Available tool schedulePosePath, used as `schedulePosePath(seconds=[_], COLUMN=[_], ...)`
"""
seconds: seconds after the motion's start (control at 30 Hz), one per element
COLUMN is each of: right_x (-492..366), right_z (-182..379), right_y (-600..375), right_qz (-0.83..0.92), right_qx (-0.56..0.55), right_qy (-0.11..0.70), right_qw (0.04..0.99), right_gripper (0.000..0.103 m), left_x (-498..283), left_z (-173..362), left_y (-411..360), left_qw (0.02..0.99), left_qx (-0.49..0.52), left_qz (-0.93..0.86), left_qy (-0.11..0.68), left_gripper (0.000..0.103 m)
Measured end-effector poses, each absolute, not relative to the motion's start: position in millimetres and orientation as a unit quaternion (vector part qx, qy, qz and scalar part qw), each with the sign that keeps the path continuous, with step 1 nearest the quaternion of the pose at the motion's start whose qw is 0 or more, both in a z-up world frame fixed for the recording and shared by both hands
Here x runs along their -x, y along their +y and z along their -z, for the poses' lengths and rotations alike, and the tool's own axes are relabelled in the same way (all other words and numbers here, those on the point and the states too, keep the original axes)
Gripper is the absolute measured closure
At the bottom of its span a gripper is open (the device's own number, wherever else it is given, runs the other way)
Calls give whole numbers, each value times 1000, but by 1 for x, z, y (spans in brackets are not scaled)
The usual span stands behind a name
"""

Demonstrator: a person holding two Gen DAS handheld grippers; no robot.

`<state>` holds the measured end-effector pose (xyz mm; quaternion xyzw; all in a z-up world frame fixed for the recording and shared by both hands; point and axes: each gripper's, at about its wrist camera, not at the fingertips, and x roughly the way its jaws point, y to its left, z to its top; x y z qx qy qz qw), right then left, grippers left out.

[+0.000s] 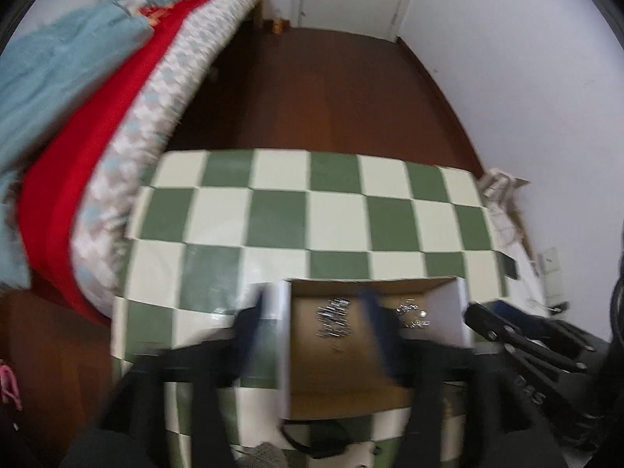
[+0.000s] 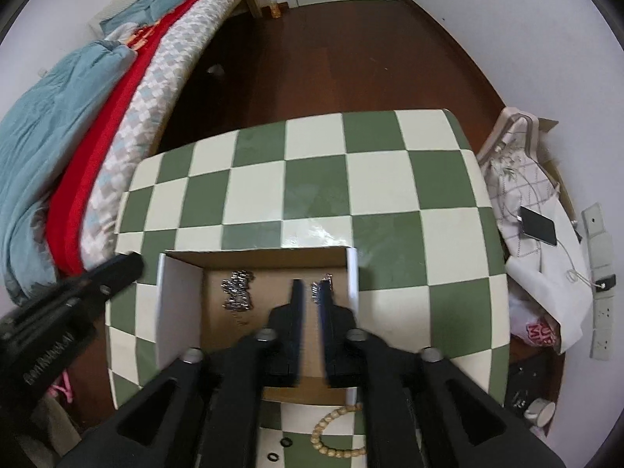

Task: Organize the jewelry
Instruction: 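Carry both silver chains into the white box and open both grippers, then withdraw both grippers from the box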

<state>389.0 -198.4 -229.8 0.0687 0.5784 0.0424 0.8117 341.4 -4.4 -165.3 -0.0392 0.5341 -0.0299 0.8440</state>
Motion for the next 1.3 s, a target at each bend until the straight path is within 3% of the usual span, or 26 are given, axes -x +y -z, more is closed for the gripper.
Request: schedulePosePath(seconds=[0.03,0.1,0.17,0.2,0.23,0.3,0.7,1.3], right_x=[-387,-383,-378,-375,-372,-364,-322,-237], right_z=[230,230,230,229,230,232,233,152], right_y=[-200,-201,-201,-200,-198,-193,-176,-179], right_qz=[-36,-25,-16,-12,-7,-2,11,34], right_qx=[-66,-57,-43,-36,-24,-6,18,15], right_qy=[579,578,576,577,578,578,565,477], right_qw=[811,814,816,816,816,816,825,878], right_gripper=[59,34,27,20,7,1,0,0], left_x=[-340,-334,-331,-327,-323,-318,-275,-189], left_z=[164,164,167,170,171,174,167,106], left_y=[-1,4,6,8,9,11,23,26], left_qw=[848,852,852,853,854,855,868,902], left_qx=[34,17,0,-8,-13,-18,-21,-16], left_qz=[22,5,-9,-14,-18,-25,-50,-47], left_qy=[529,523,524,521,520,517,494,429], left_gripper=[7,4,0,0,0,0,0,0])
